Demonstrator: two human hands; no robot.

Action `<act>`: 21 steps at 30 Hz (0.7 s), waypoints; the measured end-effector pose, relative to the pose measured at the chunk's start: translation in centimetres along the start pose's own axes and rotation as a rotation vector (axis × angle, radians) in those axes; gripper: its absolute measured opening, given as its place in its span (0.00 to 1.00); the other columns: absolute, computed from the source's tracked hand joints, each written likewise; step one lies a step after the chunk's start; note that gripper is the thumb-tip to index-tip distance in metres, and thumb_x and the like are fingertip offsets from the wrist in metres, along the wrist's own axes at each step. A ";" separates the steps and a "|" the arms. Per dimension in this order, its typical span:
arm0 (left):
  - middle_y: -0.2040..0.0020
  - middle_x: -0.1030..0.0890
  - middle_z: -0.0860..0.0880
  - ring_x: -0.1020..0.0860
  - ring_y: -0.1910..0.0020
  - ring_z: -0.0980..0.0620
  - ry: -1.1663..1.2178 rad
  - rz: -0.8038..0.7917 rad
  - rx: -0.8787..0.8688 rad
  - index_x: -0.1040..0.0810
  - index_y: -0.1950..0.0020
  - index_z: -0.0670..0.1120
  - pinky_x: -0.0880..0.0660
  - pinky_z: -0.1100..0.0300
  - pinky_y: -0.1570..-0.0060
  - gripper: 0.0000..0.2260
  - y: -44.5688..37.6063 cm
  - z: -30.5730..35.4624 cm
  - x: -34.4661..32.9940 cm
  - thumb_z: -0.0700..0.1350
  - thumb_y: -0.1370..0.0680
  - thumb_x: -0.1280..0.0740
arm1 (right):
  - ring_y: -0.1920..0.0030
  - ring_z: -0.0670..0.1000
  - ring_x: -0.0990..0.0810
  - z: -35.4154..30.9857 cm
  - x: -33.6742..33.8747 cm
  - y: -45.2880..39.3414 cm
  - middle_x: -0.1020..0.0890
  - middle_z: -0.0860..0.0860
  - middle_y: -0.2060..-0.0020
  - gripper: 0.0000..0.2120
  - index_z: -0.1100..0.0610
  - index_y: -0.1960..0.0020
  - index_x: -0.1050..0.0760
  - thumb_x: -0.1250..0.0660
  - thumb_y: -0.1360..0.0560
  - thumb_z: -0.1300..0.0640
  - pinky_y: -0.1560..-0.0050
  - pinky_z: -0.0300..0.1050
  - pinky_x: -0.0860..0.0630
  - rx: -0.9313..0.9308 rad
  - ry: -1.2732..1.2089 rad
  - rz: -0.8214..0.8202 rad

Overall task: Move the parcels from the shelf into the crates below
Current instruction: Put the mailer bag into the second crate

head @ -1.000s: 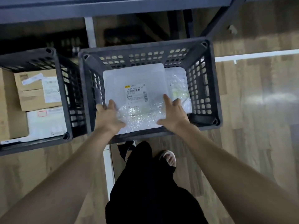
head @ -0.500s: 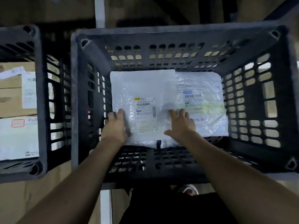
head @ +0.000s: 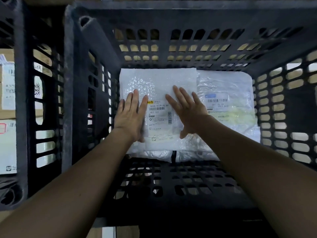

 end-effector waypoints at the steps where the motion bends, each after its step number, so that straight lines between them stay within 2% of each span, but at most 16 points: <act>1: 0.27 0.72 0.39 0.67 0.26 0.41 -0.001 -0.015 -0.002 0.72 0.26 0.45 0.63 0.47 0.28 0.63 -0.2 0.0 0.1 0.60 0.37 0.24 | 0.26 0.57 0.70 0.1 -0.1 -0.3 0.75 0.58 0.29 0.69 0.53 0.31 0.81 0.26 0.40 0.32 0.26 0.57 0.61 0.011 0.004 -0.005; 4: 0.27 0.72 0.39 0.67 0.26 0.41 -0.015 -0.049 0.008 0.72 0.26 0.46 0.62 0.45 0.27 0.63 -0.2 -0.2 0.5 0.60 0.38 0.23 | 0.26 0.57 0.70 0.3 0.1 -0.6 0.76 0.58 0.29 0.70 0.53 0.33 0.83 0.27 0.41 0.31 0.26 0.57 0.61 0.023 0.010 -0.026; 8: 0.25 0.65 0.37 0.62 0.25 0.39 -0.131 -0.049 0.036 0.68 0.25 0.43 0.61 0.43 0.28 0.61 0.5 0.5 1.8 0.62 0.37 0.25 | 0.26 0.58 0.69 -0.2 0.9 0.9 0.75 0.59 0.29 0.67 0.54 0.29 0.79 0.27 0.38 0.34 0.25 0.57 0.61 -0.008 0.012 -0.031; 10: 0.25 0.62 0.36 0.58 0.24 0.39 -0.210 -0.016 0.075 0.65 0.24 0.42 0.62 0.41 0.28 0.55 1.1 1.3 2.5 0.57 0.32 0.26 | 0.25 0.57 0.67 -0.9 0.8 2.2 0.73 0.58 0.28 0.64 0.55 0.28 0.77 0.28 0.34 0.37 0.25 0.56 0.59 -0.035 0.004 -0.003; 12: 0.24 0.62 0.37 0.58 0.24 0.40 -0.272 0.030 0.081 0.63 0.24 0.42 0.62 0.41 0.28 0.46 1.9 1.9 2.6 0.48 0.27 0.31 | 0.24 0.57 0.64 -1.5 0.1 3.4 0.71 0.57 0.26 0.57 0.55 0.27 0.75 0.31 0.28 0.41 0.25 0.56 0.57 -0.048 -0.016 0.036; 14: 0.24 0.63 0.38 0.58 0.24 0.41 -0.321 0.052 0.054 0.63 0.24 0.41 0.62 0.42 0.29 0.43 2.4 1.9 2.0 0.45 0.26 0.34 | 0.24 0.56 0.61 -1.8 -0.6 4.1 0.67 0.56 0.25 0.51 0.55 0.26 0.73 0.33 0.25 0.46 0.25 0.54 0.54 -0.044 -0.056 0.072; 17: 0.24 0.61 0.40 0.56 0.24 0.40 -0.294 0.061 0.037 0.63 0.24 0.43 0.62 0.43 0.29 0.43 1.9 1.2 1.0 0.50 0.25 0.34 | 0.24 0.55 0.57 -1.8 -1.1 4.1 0.64 0.55 0.24 0.50 0.54 0.24 0.70 0.32 0.25 0.49 0.25 0.50 0.51 -0.017 -0.129 0.115; 21: 0.24 0.62 0.41 0.57 0.24 0.41 -0.257 0.061 0.015 0.64 0.24 0.44 0.60 0.42 0.28 0.45 0.8 0.9 0.2 0.57 0.25 0.35 | 0.23 0.54 0.55 -1.0 -1.7 3.6 0.64 0.54 0.24 0.52 0.53 0.24 0.68 0.31 0.27 0.43 0.24 0.50 0.49 0.021 -0.155 0.125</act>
Point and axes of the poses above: each hand's wrist, its own y-axis away from the middle knuckle, its own x-axis out of the back of the hand, z = x × y, the point moved 1 cm from there along -y, towards the middle knuckle
